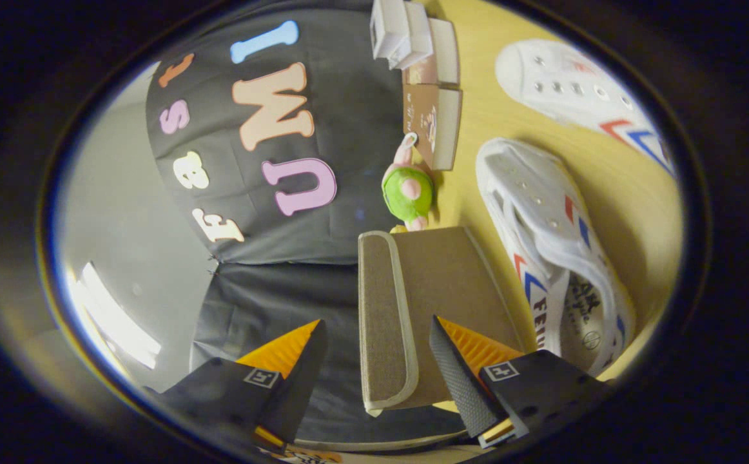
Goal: Open the storage box then place both shoes into the box .Put the left shoe in first, then the right shoe, with the right side of both shoes facing outward in a uniform manner.
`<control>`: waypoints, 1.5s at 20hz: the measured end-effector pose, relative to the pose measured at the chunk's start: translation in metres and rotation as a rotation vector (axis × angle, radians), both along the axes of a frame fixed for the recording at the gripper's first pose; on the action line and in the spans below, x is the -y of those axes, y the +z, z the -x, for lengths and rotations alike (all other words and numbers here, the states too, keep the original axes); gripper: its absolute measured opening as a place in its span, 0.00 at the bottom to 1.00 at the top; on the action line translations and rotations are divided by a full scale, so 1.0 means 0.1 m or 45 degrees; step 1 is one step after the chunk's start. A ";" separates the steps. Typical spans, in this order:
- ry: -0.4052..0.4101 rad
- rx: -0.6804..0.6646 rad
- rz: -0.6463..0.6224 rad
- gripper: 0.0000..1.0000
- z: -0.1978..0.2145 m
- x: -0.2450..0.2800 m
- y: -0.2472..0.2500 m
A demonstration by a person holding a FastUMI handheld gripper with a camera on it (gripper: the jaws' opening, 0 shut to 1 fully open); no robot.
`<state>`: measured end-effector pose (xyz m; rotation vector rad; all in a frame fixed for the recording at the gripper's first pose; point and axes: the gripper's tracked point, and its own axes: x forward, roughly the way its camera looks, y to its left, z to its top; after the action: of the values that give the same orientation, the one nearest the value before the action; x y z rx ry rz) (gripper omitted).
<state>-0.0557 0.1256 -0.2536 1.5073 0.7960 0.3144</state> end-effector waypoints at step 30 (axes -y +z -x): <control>0.236 0.079 -0.051 0.49 -0.22 -0.82 0.83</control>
<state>-0.0336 0.2079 -0.1708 1.4565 0.8862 0.5152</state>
